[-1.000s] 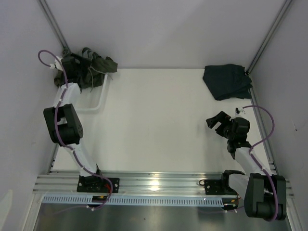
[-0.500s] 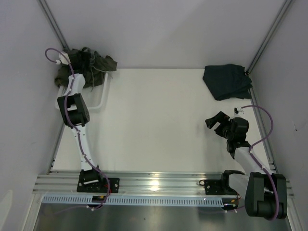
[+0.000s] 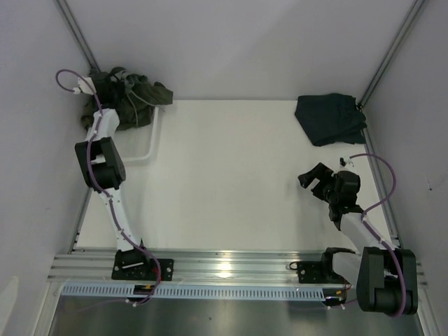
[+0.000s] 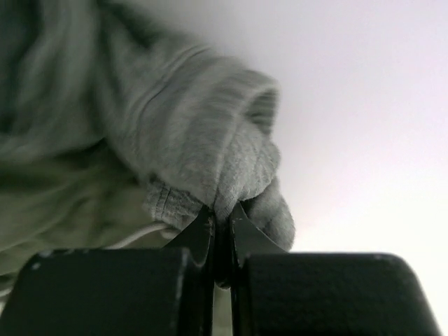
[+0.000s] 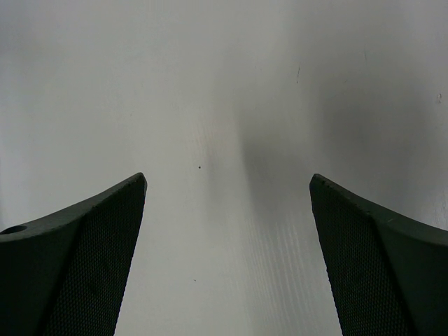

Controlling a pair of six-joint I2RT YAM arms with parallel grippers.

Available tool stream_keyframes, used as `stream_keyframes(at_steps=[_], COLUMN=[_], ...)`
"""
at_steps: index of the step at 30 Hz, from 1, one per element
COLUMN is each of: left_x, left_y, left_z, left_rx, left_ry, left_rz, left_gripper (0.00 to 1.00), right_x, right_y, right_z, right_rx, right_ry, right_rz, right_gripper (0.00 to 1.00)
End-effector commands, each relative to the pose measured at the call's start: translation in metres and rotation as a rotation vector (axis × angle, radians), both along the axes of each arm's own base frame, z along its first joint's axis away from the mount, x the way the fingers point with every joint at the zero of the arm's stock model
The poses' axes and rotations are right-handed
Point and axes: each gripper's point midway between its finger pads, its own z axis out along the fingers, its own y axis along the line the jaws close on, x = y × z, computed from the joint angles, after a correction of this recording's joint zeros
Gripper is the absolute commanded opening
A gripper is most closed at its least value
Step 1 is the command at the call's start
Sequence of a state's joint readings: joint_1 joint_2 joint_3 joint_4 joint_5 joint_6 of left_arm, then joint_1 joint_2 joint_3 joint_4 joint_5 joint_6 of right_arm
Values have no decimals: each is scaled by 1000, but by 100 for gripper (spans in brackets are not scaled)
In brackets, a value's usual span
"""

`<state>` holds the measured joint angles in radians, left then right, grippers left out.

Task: Fold and stack the shorts
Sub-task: Grab the shorts from the pile

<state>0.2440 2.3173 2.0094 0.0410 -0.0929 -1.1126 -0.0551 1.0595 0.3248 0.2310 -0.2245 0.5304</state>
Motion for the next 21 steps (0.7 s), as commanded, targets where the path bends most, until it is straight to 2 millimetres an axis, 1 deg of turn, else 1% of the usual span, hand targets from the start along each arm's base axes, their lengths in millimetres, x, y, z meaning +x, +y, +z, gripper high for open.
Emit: stream_keyframes(at_steps=[1,2,3,5,6,7,9,10,11,12,13,14,15,16,17,18,20,21], left_x=[-37,-38,-38,-41,-46,-49,-57,-59,-63,-66,-71,-74,-77,-85,-89,-93,-106,-115], left_y=[5,1,-8,-15,-20,-25,-34,-38,-44,-54,-63,-68,-81,-88,-93,-106,-117,-127], left_z=[172,174,174,171,168,172,155,154,163,140,150,150,150,166,166,170,192,207], left_rx=[-35,-57,-75,-120,-144,-193,-263,-329,-345,-379,-390,-391,-397,-390,-391,-382,-348,-309], left_ry=[-406,-410,-407,-416,-420,-444,-428,-442,-489,-453,-477,-487,-491,-527,-532,-545,-588,-614], left_rz=[5,-15,-68,-97,-109,-111,-115,-114,-131,-139,-159,-170,-191,-205,-213,-234,-247,-261], left_gripper=[0,0,0,0,0,0,0,0,0,0,0,0,0,0,0,0,0,0], right_x=[11,11,11,11,10,11,10,10,10,11,11,11,11,11,11,11,11,11], right_y=[-3,-2,-2,-2,-2,-2,-2,-1,-1,-1,0,0,1,1,1,1,1,2], right_z=[14,14,14,13,13,15,14,13,14,15,15,14,14,14,14,14,14,15], right_rx=[-21,-21,-23,-24,-23,-24,-26,-27,-27,-25,-27,-27,-27,-27,-28,-28,-26,-26], right_ry=[-40,-40,-40,-37,-37,-41,-40,-39,-41,-42,-44,-39,-40,-38,-38,-38,-40,-40], right_rz=[-11,-9,-8,-9,-7,-8,-9,-5,-4,-4,0,1,5,5,5,5,8,11], right_gripper=[99,99,100,100,100,99,99,100,100,99,99,99,99,99,99,99,99,99])
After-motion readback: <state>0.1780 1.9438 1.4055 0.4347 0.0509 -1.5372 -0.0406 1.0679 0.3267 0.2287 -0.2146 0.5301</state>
